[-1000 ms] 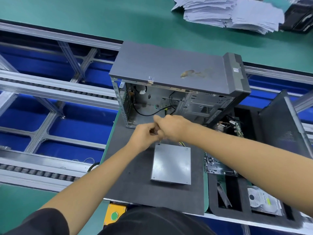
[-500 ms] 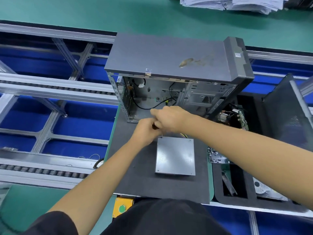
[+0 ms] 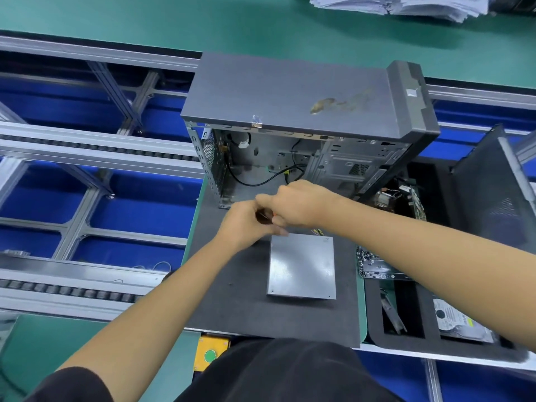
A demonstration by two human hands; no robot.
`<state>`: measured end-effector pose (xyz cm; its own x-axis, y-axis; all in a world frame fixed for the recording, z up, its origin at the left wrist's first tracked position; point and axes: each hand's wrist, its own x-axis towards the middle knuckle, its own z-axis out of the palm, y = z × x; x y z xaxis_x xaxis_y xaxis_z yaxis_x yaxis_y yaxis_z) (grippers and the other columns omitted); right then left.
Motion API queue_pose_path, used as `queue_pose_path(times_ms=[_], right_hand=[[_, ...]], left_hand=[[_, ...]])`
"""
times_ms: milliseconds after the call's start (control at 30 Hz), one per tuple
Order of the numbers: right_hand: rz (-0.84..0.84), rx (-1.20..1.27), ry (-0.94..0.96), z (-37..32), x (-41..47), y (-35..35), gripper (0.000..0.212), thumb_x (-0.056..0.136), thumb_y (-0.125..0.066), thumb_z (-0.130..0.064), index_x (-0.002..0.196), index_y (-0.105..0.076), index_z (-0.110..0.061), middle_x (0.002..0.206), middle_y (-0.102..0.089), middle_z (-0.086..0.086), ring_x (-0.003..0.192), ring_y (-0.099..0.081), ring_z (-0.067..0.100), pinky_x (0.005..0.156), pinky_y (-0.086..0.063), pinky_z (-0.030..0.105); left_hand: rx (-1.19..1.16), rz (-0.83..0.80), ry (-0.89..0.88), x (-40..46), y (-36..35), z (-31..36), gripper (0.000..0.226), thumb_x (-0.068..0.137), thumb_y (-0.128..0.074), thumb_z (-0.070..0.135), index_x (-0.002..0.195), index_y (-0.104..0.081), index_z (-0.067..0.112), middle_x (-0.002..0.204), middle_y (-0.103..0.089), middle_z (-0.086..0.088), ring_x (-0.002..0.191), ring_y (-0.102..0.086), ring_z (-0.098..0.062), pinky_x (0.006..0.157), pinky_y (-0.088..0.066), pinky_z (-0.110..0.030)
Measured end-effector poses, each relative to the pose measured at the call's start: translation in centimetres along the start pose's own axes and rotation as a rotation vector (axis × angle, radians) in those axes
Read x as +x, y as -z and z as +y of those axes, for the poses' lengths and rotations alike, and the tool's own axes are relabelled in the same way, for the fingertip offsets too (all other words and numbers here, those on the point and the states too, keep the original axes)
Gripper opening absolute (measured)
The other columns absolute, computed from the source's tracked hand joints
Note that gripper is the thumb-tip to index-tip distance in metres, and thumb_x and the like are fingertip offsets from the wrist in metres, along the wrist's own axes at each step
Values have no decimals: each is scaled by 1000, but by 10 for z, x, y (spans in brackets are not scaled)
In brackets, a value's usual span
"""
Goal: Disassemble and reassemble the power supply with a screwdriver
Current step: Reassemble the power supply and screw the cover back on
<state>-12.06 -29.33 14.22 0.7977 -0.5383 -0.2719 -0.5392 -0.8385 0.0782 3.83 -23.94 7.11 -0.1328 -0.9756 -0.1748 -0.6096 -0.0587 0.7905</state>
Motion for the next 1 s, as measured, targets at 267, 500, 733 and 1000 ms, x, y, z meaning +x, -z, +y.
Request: queue_pose_path(times_ms=[267, 500, 733, 1000], right_hand=[[14, -90, 207, 11, -7, 16, 18, 93, -45, -38, 109, -40, -30, 78, -61, -3, 57, -47, 27, 48, -30, 31], [35, -121, 63, 9, -5, 12, 33, 95, -50, -36, 127, -49, -25, 59, -35, -1, 54, -39, 27, 48, -26, 32], [17, -139, 166, 13, -17, 17, 25, 97, -38, -42, 119, -42, -32, 79, -65, 2, 58, -45, 28, 47, -22, 30], [12, -218, 132, 9, -14, 19, 22, 100, -42, -35, 119, -52, -28, 85, -68, 5, 61, -47, 29, 51, -30, 32]], left_hand=[[-41, -70, -71, 7, -6, -3, 39, 79, -77, 4, 71, -68, 41, 79, -75, 11, 81, -70, -7, 73, -53, -31], [-138, -16, -50, 6, -2, -1, 30, 61, -89, 36, 86, -73, 34, 81, -73, 20, 80, -68, 5, 69, -47, -10], [-71, -49, -146, 6, -10, -4, 22, 84, -76, 11, 81, -72, 33, 69, -68, 22, 65, -58, 11, 65, -43, -16], [-153, -116, -139, 2, -2, 2, 36, 74, -86, 17, 90, -71, 45, 86, -75, 10, 87, -69, -2, 80, -51, -18]])
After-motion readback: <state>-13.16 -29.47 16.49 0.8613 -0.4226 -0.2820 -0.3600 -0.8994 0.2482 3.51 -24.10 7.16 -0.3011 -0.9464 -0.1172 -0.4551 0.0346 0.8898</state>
